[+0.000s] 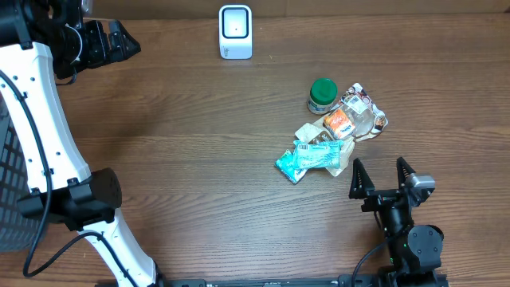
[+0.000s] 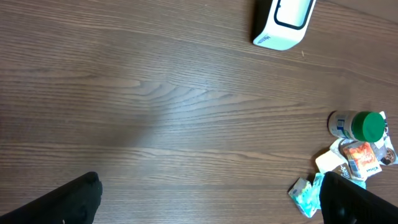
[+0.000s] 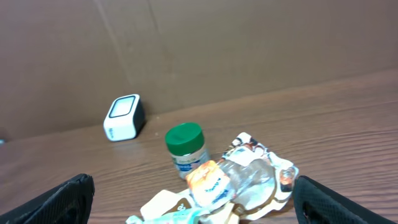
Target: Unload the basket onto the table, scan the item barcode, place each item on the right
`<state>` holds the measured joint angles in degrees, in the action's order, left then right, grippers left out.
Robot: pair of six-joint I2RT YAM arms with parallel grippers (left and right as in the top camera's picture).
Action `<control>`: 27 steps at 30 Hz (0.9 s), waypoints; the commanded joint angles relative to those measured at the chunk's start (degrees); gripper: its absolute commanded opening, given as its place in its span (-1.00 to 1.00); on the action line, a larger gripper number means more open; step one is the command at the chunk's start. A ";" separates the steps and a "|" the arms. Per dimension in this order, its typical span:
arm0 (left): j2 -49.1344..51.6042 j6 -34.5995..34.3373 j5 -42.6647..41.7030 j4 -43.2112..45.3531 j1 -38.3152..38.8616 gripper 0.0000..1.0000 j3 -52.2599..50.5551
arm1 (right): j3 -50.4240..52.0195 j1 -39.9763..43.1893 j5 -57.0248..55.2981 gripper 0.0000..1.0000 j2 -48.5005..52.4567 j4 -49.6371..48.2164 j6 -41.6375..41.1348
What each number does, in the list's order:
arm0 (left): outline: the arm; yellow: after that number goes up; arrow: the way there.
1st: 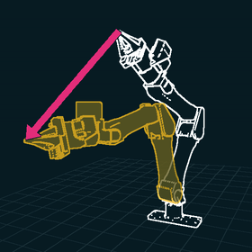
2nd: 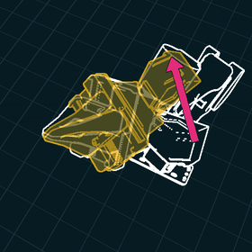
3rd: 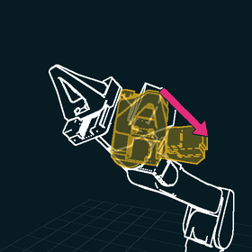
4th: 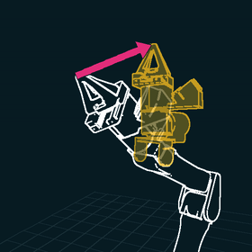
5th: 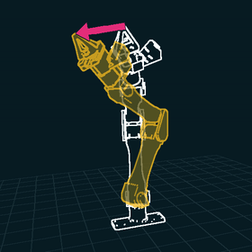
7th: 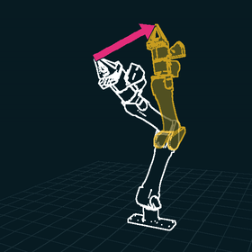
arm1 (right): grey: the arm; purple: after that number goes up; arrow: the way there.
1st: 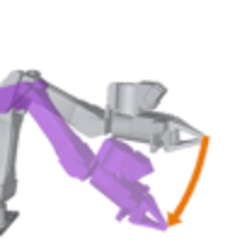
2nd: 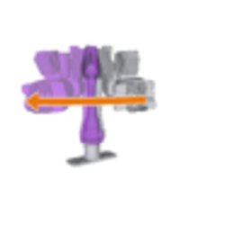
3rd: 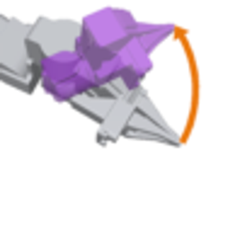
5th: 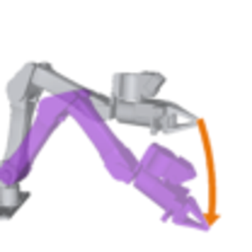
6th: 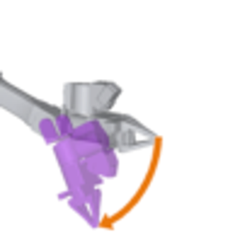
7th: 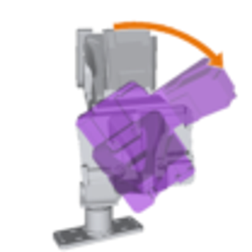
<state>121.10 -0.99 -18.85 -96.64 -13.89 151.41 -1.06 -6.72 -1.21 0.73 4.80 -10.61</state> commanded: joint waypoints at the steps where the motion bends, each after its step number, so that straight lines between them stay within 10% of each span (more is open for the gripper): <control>1: -0.02 0.15 -0.02 -0.02 0.04 0.98 0.00 | 0.59 0.33 1.33 1.00 -0.57 -0.02 0.17; 20: -3.48 0.15 0.15 0.02 0.61 0.99 -1.27 | 0.59 0.33 1.33 1.00 -0.57 0.00 0.20; 27: -29.75 0.59 5.29 11.47 0.76 1.00 -33.66 | 0.59 0.33 1.33 1.00 -0.57 0.00 0.20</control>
<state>104.51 -0.93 -17.08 -90.74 -13.82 129.34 -1.06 -6.72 -0.21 0.73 5.13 -10.66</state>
